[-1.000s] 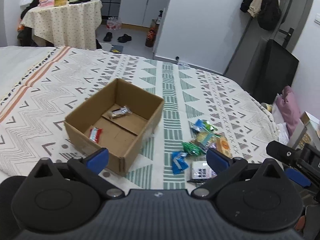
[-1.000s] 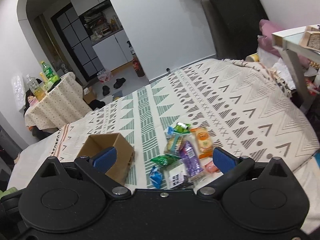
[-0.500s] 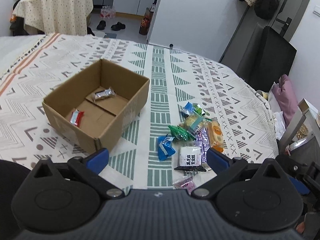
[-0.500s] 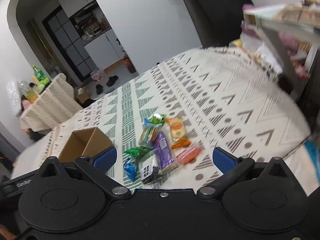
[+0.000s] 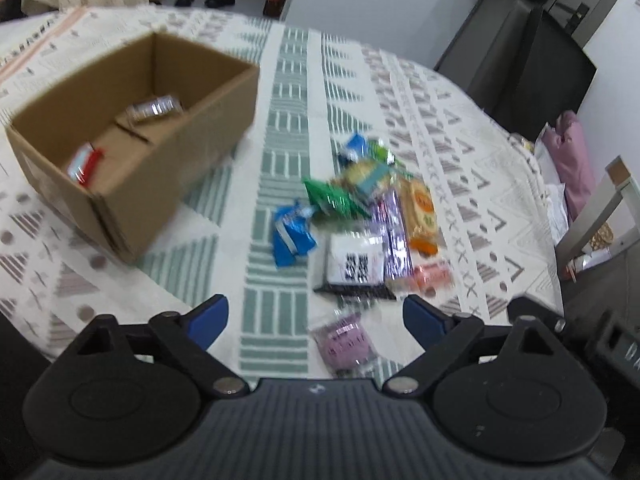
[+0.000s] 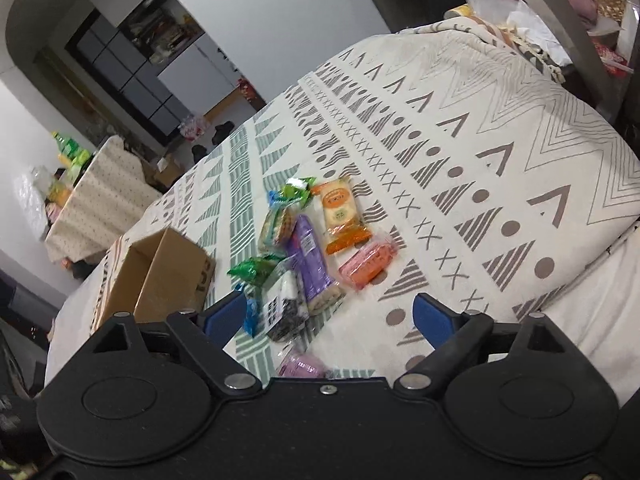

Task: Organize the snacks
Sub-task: 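Grasp the pink pastry bag with the left gripper while the right gripper grasps the orange candy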

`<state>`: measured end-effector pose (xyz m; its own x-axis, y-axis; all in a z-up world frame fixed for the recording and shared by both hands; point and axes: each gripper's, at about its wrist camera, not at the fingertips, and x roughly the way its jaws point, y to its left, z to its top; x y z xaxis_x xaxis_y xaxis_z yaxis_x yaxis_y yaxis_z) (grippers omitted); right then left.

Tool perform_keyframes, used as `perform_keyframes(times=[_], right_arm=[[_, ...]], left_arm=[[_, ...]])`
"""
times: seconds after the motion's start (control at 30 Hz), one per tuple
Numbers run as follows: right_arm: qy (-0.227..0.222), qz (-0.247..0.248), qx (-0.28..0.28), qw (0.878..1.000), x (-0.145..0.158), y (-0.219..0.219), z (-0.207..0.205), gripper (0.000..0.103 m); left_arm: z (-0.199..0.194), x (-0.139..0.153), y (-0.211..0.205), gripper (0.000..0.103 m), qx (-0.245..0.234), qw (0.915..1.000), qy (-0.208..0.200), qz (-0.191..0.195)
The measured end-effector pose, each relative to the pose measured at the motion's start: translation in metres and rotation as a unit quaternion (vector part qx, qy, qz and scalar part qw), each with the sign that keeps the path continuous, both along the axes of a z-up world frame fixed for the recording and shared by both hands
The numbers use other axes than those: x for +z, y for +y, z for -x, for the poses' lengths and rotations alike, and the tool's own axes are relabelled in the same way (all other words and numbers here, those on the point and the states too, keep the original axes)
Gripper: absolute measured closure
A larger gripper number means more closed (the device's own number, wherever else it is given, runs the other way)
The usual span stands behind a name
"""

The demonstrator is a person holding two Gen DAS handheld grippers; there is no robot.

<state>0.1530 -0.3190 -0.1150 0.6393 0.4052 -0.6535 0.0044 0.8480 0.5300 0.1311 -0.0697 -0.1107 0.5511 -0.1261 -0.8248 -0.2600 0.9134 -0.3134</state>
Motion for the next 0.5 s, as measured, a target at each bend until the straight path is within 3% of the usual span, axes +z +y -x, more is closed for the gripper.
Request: perform_keyframes(times=[0.2,0.5], right_arm=[[0.03,-0.007,-0.044,0.999,-0.016,-0.013,-0.012,0.018],[0.056,-0.038,-0.057,0.996,-0.035,-0.022,-0.026,0.019]], left_arm=[[-0.01,-0.027,-0.015,0.02,0.023,0.999,0.028,0.027],[-0.025,-0.059,-0.034,0.032,0.05,0.996,0.069,0.027]])
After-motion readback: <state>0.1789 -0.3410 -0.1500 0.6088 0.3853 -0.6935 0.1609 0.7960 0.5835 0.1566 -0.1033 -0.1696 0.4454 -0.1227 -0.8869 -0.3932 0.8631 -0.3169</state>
